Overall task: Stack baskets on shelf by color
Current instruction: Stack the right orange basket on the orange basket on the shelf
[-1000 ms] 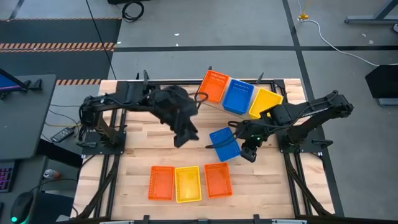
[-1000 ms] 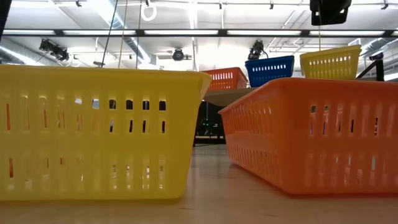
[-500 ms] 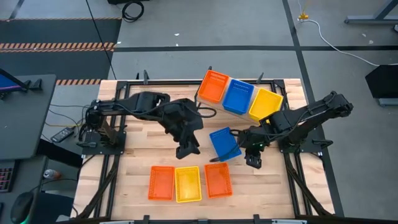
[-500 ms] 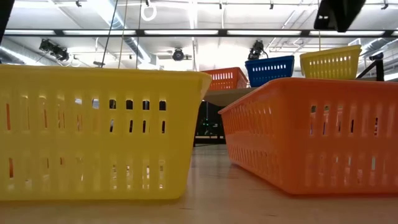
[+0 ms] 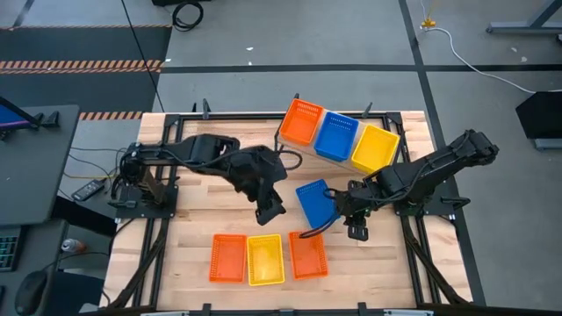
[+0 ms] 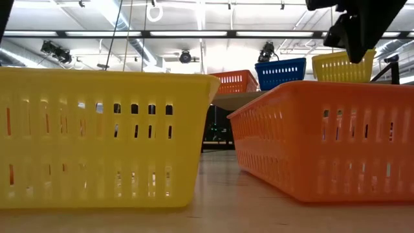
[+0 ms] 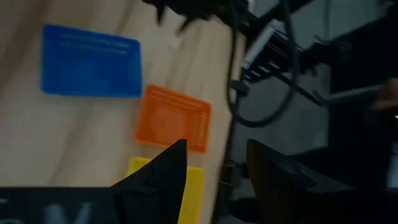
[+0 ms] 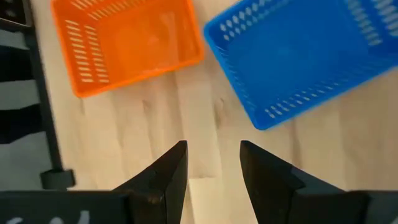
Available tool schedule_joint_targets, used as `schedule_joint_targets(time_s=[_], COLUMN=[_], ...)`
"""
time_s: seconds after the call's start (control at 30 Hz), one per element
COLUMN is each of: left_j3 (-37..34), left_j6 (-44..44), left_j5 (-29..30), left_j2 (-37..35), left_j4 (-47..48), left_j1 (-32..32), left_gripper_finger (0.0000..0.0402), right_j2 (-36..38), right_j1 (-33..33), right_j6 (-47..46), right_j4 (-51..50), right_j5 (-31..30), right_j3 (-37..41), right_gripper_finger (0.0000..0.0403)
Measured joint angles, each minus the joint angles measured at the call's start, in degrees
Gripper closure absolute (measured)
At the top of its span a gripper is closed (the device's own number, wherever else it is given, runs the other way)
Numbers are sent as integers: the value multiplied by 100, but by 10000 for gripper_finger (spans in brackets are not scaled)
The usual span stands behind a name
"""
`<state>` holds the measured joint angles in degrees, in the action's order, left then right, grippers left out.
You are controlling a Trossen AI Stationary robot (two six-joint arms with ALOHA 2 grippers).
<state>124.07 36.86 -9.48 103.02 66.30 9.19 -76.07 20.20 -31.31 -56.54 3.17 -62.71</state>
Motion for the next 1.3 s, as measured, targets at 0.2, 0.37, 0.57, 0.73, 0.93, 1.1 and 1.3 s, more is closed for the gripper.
schedule_joint_targets(time_s=[0.2, 0.37, 0.57, 0.73, 0.93, 1.1, 1.3], left_j3=[0, 0, -1, -2, -2, 6, 0], left_j6=[-34, -153, -361, -602, -623, -692, -701], left_j5=[196, -83, -528, -501, 75, 205, -125], left_j2=[201, 578, 1085, 1276, 1266, 1436, 1970], left_j4=[68, 232, 271, 281, 244, -25, -26], left_j1=[364, 592, 852, 1077, 1436, 1762, 1842], left_gripper_finger=[230, 230, 230, 230, 230, 230, 230], right_j2=[0, 0, 0, 0, -2, -2, -2], right_j1=[74, 331, 846, 1447, 2060, 2382, 2723], right_j6=[-191, -510, -1177, -1907, -2982, -3962, -4890], right_j4=[625, 987, 1045, 991, 1147, 1279, 1604], right_j5=[268, 265, 286, -160, -682, -857, -995], right_j3=[60, 60, 60, 60, 60, 60, 60], right_gripper_finger=[249, 249, 249, 249, 249, 249, 249])
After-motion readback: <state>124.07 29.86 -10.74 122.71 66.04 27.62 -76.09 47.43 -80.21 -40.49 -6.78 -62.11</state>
